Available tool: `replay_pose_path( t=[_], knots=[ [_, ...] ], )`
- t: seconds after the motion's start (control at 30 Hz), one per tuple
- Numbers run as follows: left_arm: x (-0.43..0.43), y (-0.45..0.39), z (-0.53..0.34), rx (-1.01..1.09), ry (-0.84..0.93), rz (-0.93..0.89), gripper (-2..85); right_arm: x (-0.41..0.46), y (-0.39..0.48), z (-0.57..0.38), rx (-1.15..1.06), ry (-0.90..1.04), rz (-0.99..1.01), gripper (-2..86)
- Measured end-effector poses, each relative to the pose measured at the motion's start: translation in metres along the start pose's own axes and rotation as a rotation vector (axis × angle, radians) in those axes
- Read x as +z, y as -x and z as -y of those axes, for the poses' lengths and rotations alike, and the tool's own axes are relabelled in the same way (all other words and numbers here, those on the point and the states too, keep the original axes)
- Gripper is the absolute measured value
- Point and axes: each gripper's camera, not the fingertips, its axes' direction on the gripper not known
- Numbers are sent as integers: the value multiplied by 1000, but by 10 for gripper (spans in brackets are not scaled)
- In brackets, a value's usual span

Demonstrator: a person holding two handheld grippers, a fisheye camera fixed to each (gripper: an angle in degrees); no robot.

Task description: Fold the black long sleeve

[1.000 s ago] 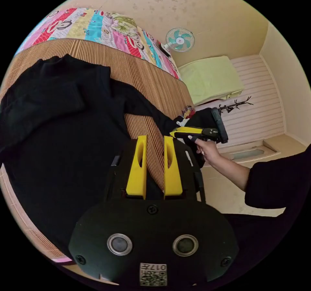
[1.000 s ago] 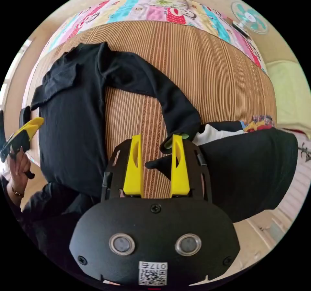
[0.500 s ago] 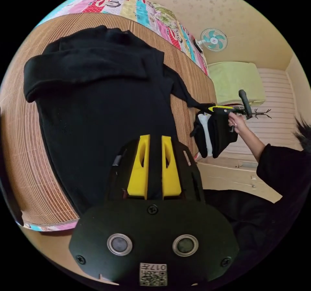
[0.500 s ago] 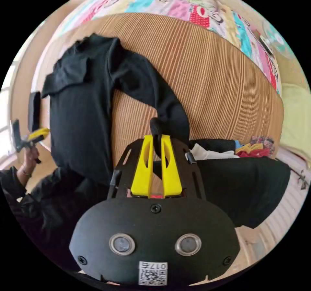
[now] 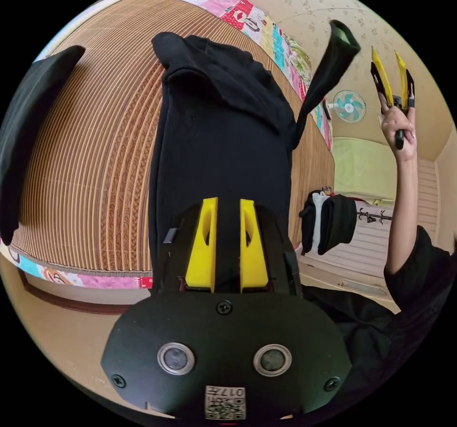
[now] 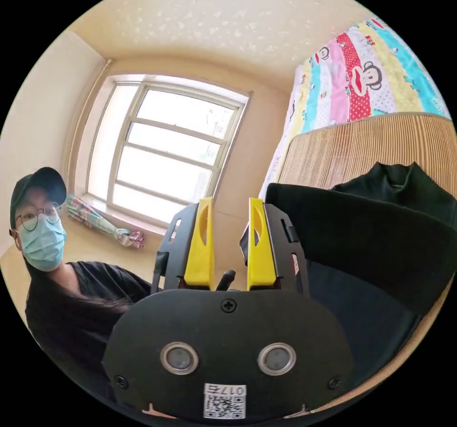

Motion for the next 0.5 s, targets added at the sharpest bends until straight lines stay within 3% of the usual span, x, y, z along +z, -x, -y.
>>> replay_pose_path(
  t=[0.13,0.3,0.4,0.5],
  knots=[
    [-28,30,-23,-33,-14,39,96,-4,-21,-44,25,39,-97,121],
    [-39,83,-58,-41,136,114,124,-77,-69,-173,272,220,-640,122],
    [-21,101,-68,-2,274,78,136,-111,-101,-258,457,353,-838,123],
    [-3,110,-66,34,320,68,156,-129,-124,-324,563,438,-910,126]
  ],
)
